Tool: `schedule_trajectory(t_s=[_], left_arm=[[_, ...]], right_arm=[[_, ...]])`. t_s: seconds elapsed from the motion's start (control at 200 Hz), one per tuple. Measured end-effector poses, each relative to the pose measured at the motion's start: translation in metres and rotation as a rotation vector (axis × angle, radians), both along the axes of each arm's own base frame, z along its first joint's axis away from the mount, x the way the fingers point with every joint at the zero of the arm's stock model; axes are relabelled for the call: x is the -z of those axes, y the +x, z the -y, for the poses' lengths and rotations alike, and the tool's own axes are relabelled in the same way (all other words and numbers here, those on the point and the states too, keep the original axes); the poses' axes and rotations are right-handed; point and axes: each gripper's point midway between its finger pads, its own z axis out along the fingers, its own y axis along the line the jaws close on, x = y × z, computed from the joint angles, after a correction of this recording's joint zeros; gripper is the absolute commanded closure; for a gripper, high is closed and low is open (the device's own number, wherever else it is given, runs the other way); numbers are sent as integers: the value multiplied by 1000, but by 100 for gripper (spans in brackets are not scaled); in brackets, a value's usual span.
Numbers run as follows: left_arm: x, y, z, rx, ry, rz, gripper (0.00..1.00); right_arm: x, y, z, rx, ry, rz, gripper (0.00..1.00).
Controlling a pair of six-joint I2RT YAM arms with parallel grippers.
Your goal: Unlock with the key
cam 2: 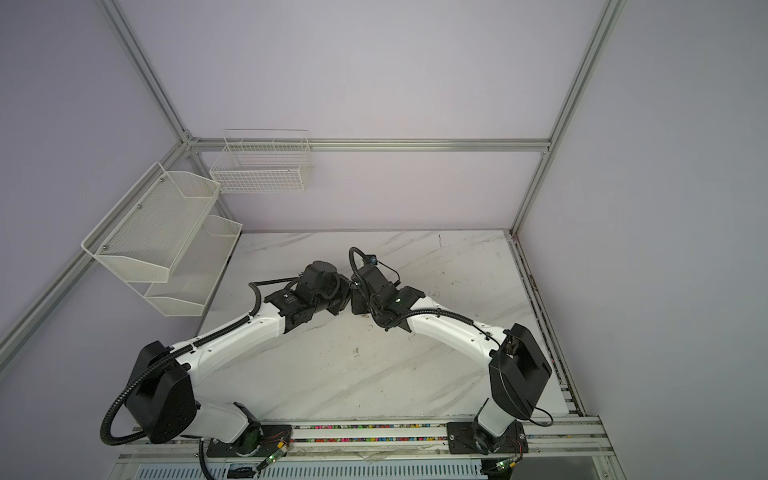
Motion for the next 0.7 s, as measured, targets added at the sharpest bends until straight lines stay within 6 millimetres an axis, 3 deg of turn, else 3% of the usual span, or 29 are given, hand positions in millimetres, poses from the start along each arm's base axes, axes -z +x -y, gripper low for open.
schedule_trajectory(t_s=[0.405, 0.7], left_arm=[[-4, 1, -1, -23, -21, 1, 100], [-37, -3, -14, -63, -56, 78, 100]], right_arm=[[-4, 2, -6, -14, 56, 6, 100], [-36, 1, -15, -26, 210, -8, 100]])
